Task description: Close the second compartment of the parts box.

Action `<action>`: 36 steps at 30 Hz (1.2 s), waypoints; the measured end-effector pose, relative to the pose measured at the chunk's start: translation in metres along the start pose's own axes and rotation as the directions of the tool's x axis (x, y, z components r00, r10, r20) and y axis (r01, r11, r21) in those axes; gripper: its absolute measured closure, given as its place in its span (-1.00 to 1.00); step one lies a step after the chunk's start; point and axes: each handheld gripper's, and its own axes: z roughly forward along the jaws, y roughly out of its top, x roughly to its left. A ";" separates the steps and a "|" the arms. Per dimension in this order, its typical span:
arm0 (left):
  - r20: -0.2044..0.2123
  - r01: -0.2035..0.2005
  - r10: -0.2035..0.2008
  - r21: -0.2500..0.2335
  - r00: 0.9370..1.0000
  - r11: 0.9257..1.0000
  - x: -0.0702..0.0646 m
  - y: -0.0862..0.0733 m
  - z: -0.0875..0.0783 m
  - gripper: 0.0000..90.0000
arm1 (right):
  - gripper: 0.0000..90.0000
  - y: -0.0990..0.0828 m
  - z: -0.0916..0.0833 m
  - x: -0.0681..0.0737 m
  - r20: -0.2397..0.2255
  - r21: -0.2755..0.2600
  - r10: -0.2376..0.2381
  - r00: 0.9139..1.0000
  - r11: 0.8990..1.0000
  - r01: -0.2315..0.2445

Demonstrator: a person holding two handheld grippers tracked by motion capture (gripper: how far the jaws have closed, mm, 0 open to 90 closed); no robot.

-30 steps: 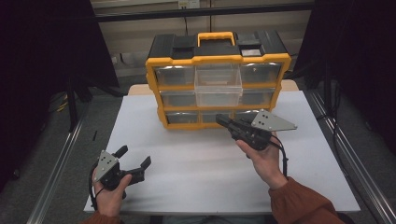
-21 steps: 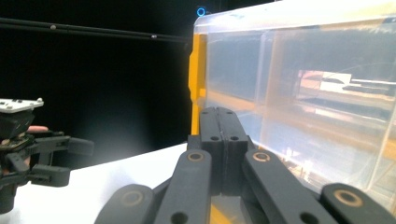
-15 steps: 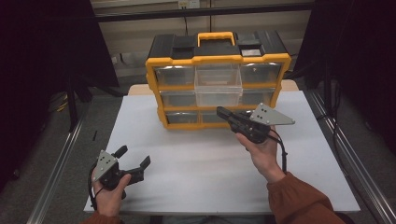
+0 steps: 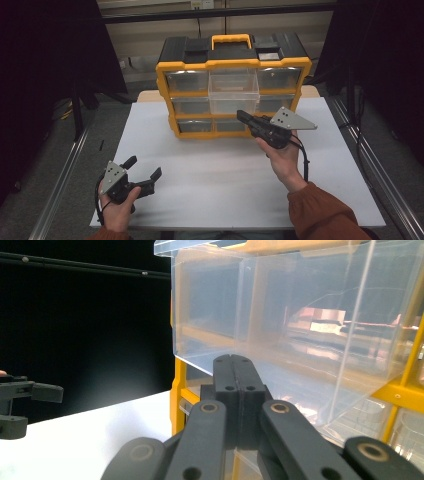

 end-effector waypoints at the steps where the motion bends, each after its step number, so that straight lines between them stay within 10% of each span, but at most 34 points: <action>1: -0.005 0.001 -0.001 0.000 1.000 1.000 0.001 0.000 0.000 -0.92 | 1.00 0.000 0.000 0.000 0.003 0.001 -0.002 1.000 1.000 0.002; 36: -0.008 0.038 -0.038 -0.021 0.999 0.999 -0.001 -0.001 0.002 -0.92 | 1.00 -0.001 0.009 -0.001 0.013 -0.008 0.005 1.000 1.000 -0.005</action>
